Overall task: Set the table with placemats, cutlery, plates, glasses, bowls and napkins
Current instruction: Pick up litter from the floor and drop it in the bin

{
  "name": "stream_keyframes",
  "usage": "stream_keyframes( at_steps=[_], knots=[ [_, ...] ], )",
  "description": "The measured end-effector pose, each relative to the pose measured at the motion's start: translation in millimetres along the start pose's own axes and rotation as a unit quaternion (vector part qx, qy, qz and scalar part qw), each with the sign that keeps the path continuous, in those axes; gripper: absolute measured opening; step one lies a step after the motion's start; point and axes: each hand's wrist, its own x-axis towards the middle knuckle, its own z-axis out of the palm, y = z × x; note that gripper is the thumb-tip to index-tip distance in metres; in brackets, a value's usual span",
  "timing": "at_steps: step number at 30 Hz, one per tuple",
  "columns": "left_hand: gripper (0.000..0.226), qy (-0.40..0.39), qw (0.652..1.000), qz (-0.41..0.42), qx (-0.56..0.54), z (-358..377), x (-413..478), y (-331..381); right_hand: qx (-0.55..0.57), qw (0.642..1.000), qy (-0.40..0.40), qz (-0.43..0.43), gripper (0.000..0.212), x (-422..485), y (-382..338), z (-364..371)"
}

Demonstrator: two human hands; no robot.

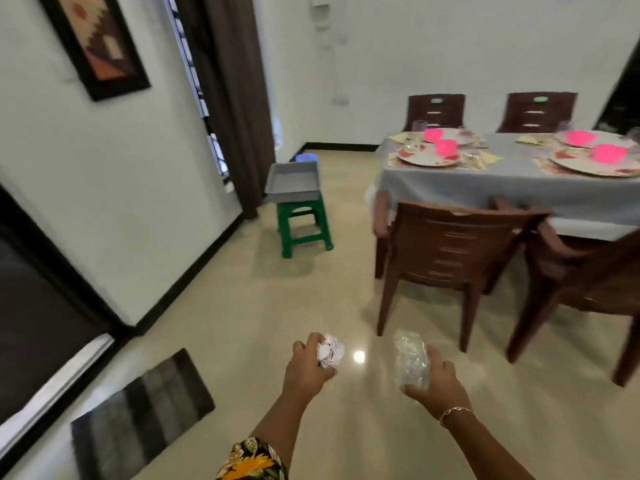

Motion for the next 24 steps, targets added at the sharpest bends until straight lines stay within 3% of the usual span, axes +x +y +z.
stream_keyframes(
  at_steps=[5, 10, 24],
  knots=[
    [0.054, 0.055, 0.998, -0.033, -0.011, -96, 50, -71, -0.011, 0.999, -0.015, -0.050, 0.086, 49, -114, 61],
    [0.055, 0.068, 0.996, -0.046, -0.025, -146, 103, -104, -0.008, 0.997, -0.010, -0.077, 0.087, 96, -190, 95],
    [0.054, 0.051, 0.998, -0.022, -0.032, -204, 375, -85, 0.044, 0.995, 0.024, -0.091, 0.092, 361, -304, 91]
  ],
)
